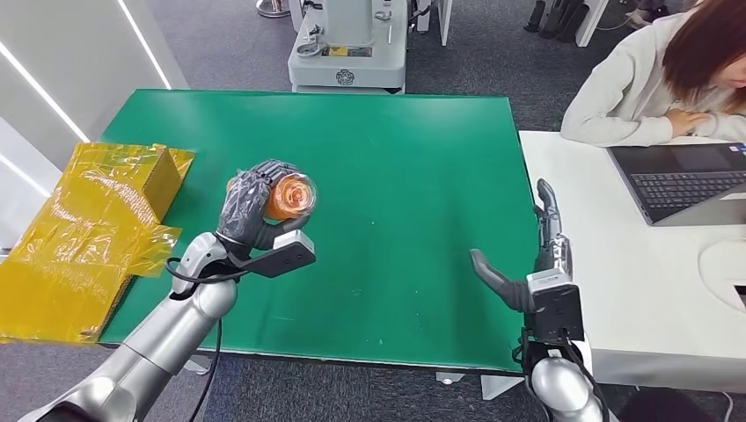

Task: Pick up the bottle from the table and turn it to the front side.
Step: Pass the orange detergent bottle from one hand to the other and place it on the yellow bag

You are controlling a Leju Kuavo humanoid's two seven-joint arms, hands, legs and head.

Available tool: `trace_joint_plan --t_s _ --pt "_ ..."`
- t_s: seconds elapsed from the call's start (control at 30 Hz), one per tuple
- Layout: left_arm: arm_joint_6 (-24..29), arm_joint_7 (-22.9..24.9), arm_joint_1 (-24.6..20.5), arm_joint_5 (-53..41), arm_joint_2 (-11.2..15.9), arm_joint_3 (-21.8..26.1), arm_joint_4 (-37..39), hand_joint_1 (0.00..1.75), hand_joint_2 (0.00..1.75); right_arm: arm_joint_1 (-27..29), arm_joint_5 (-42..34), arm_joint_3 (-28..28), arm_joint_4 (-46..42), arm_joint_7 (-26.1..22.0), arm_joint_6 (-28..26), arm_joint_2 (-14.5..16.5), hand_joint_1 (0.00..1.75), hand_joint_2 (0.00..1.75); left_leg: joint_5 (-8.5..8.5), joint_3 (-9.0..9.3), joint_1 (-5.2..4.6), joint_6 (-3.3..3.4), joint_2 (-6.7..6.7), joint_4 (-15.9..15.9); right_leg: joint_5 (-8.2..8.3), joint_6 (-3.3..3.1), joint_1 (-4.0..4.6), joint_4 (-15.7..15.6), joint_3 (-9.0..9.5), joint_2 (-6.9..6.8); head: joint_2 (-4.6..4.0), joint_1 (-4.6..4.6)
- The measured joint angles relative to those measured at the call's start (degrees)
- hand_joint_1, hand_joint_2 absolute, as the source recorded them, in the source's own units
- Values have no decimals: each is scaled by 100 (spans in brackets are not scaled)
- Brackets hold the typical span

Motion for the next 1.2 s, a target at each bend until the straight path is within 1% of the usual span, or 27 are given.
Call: trace_joint_plan --t_s 0.1,0.23,0.33,0.47,0.53,0.6,0.8,0.83,0.97,1.07,1.2 --pt "201 212 -7 -800 106 -174 -286 175 175 108 -68 -33 -113 -67 -128 -85 0 175 0 0 0 0 0 0 0 0 0 0 0 0 0 -1" --pt "379 727 -93 -2262 251 -417 -595 175 175 235 -165 -106 -233 -154 -243 -135 0 175 -1 0 0 0 1 -1 0 0 0 0 0 0 0 1" --pt "425 1131 -170 -3249 344 -548 -613 175 175 347 -143 -134 -348 -179 -320 -137 0 175 -1 1 0 1 2 -1 0 0 0 0 -1 2 0 1" --pt "347 1840 -264 -4426 447 -656 -470 175 175 550 17 -239 -526 -147 -496 -137 0 175 -1 2 1 1 1 -2 0 0 1 1 0 1 0 0" --pt "271 2062 -308 -4659 483 -677 -342 175 175 657 64 -321 -604 -128 -540 -138 0 175 -1 1 1 1 3 -2 0 0 1 1 0 3 0 -1" --pt "189 2179 -344 -4750 523 -700 -210 175 175 742 78 -394 -663 -121 -555 -139 0 175 -1 1 1 0 5 -2 0 0 1 1 0 5 0 0" --pt "113 2256 -364 -4794 569 -719 -94 175 175 797 75 -441 -707 -121 -557 -139 0 175 -1 1 1 0 5 -2 0 0 1 1 0 6 0 1" --pt "79 2342 -360 -4834 599 -725 -30 175 175 820 75 -459 -726 -121 -558 -139 0 175 -1 1 1 0 6 -3 0 0 1 1 0 6 0 1" --pt "-343 3256 -126 -5239 825 -709 582 175 175 971 92 -565 -833 -82 -540 -139 0 175 -1 0 1 0 9 -5 -1 0 1 1 -1 9 0 -1" --pt "-466 3485 6 -5261 934 -673 843 175 175 995 125 -569 -851 -74 -519 -139 0 175 -1 0 1 0 12 -6 -1 0 1 1 -2 11 0 0" --pt "-520 3606 73 -5261 1041 -642 1250 175 175 1021 193 -576 -882 -58 -507 -139 0 175 -1 0 1 0 11 -6 -2 0 2 1 -2 9 0 0"
